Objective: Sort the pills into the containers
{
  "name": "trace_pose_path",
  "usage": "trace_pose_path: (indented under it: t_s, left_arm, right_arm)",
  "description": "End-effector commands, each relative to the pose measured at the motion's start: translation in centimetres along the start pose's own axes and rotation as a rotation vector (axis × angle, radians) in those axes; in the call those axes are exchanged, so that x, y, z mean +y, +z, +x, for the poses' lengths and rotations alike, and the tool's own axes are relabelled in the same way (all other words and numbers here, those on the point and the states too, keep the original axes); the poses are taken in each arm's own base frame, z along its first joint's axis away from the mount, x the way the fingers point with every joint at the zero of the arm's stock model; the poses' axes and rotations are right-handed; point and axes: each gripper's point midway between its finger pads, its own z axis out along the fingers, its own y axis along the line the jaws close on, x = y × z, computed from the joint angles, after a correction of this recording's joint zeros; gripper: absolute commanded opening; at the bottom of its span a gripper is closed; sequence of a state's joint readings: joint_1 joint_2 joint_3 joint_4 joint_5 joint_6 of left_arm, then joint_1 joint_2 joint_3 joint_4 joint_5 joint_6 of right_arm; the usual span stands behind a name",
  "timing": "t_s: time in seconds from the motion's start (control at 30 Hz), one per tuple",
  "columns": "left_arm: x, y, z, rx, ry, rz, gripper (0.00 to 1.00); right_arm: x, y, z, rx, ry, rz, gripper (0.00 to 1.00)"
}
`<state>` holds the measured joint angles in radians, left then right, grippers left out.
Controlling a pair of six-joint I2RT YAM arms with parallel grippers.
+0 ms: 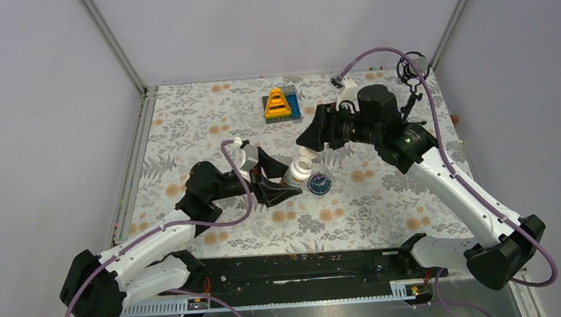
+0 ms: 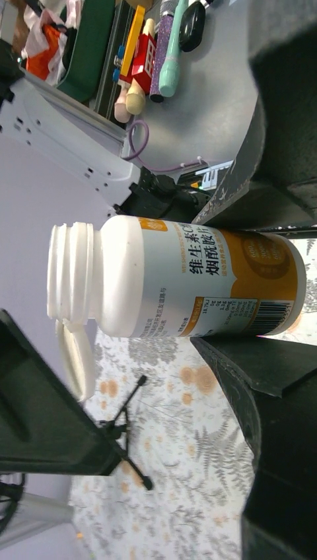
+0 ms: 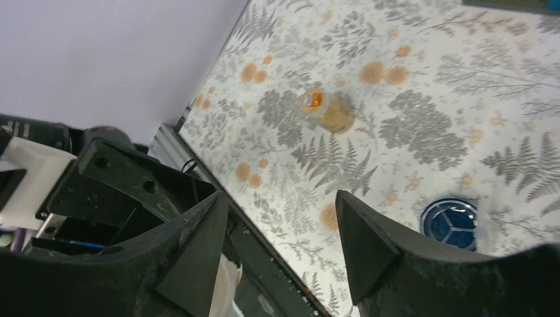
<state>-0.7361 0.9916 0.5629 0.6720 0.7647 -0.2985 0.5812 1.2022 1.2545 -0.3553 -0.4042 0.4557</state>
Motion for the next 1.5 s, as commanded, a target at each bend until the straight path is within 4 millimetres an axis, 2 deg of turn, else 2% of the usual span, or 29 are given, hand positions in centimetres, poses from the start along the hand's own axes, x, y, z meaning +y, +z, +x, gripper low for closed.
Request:
trace_pose_path:
  t_s: [0.0,0.13,0.23,0.5,0.83,0.93,1.1,1.47]
  left_arm:
    - [2.1,-0.1,1.7,0.034,-0.001,-0.102,0.0]
    - [4.2,-0.8,4.7,0.142,-0.041,-0.208,0.0]
    - [6.1,-1.5,7.1,0.23,-0.055,-0.312,0.0]
    - [9.7,-2.9,11.8,0.512,0.051,-0.53,0.0]
    - [13.3,-4.1,15.6,0.775,0.096,-0.723,0.0]
    - [13.9,-3.9,17.1,0.866,0.089,-0.747,0.0]
    - [14.7,-3.4,18.2,0.974,0.134,-0.766,0.0]
    - [13.8,-2.8,20.2,1.134,0.167,-0.763,0.0]
  right_arm:
    - [-1.5,-1.7,-2.8,-0.132,-0.049,0.139,0.7]
    - [-5.0,-3.8,-4.1,-0.226,-0.014,0.368,0.72]
    - [-6.7,-5.7,-4.3,-0.285,0.001,0.484,0.73]
    - [-8.6,-8.7,-2.5,-0.311,-0.01,0.586,0.73]
    - [-10.6,-10.2,0.7,-0.262,-0.021,0.658,0.75]
    - [-10.8,-10.6,1.1,-0.265,-0.024,0.665,0.76]
    - [-10.9,-11.0,1.4,-0.272,-0.033,0.668,0.77]
    - [-11.4,-11.9,1.1,-0.289,-0.063,0.705,0.8]
